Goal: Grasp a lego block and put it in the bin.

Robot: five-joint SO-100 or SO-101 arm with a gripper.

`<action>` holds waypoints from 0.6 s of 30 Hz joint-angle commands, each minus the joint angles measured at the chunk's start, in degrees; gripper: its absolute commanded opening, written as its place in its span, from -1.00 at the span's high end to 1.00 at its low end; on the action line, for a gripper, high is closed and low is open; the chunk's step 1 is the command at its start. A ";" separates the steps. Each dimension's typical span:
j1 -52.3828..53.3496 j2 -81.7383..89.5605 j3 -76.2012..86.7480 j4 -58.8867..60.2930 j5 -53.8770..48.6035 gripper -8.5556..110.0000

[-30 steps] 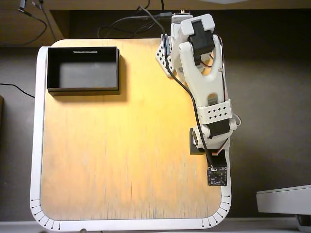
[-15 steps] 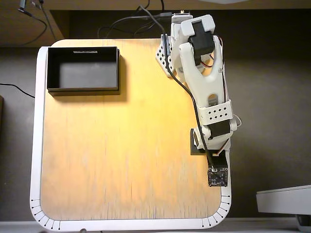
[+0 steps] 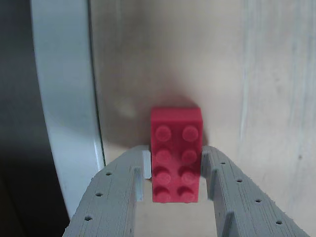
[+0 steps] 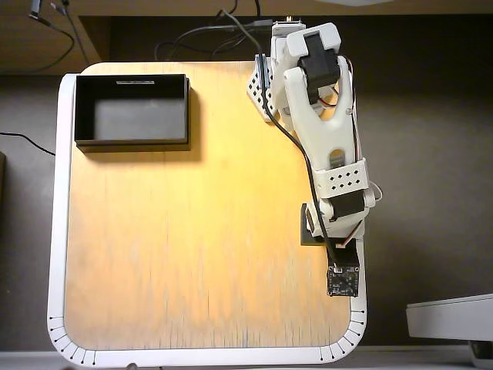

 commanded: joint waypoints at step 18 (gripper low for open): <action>24.08 35.86 -8.26 13.01 11.34 0.85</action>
